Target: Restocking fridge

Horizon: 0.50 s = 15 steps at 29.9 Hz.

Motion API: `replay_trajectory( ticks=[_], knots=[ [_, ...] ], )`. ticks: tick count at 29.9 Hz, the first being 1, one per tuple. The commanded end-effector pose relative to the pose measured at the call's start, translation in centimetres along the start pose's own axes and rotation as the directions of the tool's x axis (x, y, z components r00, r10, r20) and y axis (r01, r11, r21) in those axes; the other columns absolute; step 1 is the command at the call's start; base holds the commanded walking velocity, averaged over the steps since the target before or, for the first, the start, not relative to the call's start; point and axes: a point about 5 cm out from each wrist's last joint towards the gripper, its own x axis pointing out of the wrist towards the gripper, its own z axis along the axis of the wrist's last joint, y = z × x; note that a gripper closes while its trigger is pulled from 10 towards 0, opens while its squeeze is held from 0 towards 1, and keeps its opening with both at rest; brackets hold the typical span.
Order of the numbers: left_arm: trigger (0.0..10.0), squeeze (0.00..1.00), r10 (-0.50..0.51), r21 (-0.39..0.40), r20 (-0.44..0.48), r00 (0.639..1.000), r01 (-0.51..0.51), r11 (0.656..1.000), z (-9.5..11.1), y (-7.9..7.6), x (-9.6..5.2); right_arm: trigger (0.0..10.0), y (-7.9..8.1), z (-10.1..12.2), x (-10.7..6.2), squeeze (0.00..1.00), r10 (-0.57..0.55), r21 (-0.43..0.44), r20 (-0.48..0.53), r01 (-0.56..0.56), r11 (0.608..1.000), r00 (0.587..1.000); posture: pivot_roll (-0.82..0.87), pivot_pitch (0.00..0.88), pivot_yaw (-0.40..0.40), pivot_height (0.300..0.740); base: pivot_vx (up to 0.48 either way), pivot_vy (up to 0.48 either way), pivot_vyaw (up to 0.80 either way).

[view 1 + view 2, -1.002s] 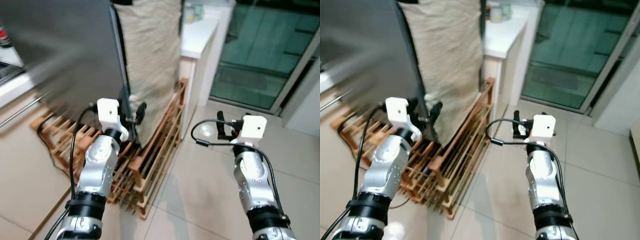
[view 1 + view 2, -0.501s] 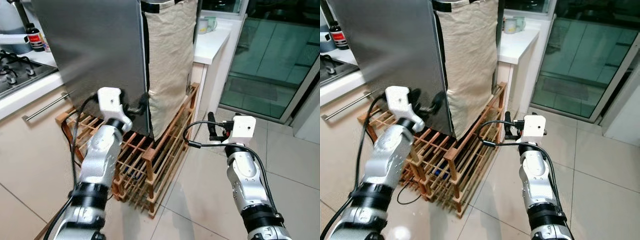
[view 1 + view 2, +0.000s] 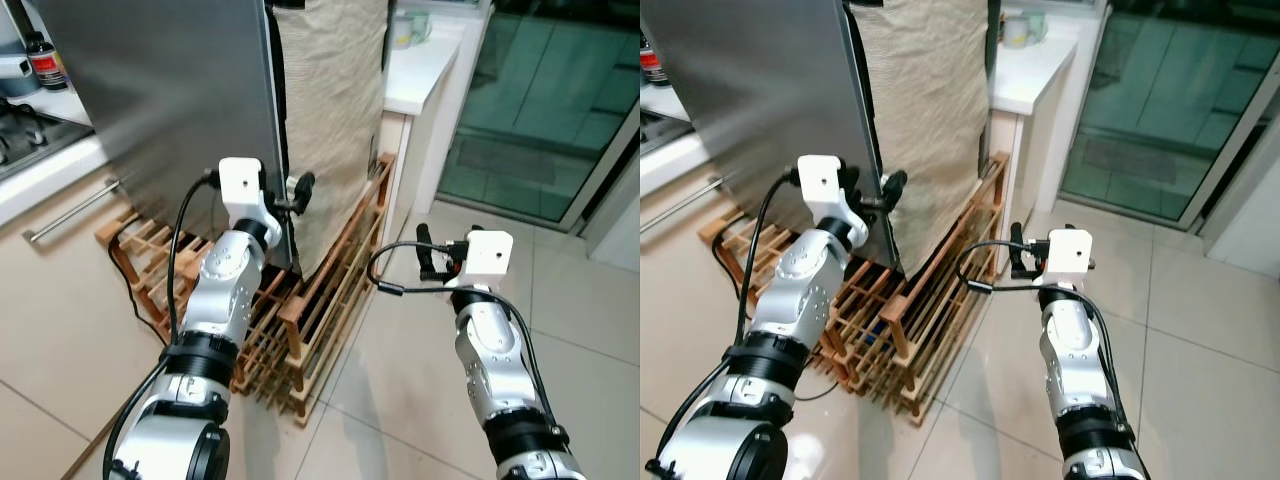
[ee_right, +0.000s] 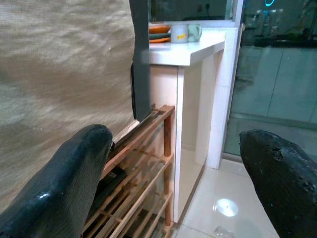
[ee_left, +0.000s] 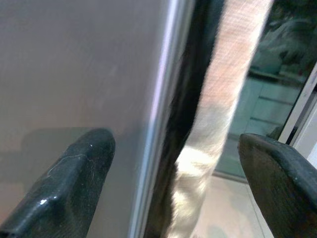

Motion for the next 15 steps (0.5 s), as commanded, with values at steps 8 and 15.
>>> replay_trajectory(
  ticks=[8,15],
  knots=[
    [10.0,0.0,-0.088,-0.01,-0.004,0.996,0.088,0.996,0.1,-1.5,0.6,10.0,0.2,0.1,-0.1,0.0,-0.003,0.006,0.003,0.003,1.0,1.0,-0.13,0.0,0.064,0.74,0.0,0.0,0.0],
    [10.0,0.0,-0.102,-0.018,-0.006,0.995,0.102,0.995,0.1,-1.8,0.9,10.0,0.1,0.0,-0.3,0.0,-0.011,0.005,0.0,0.011,1.0,1.0,-0.13,0.0,0.072,0.74,0.0,0.0,0.0]
  ],
)
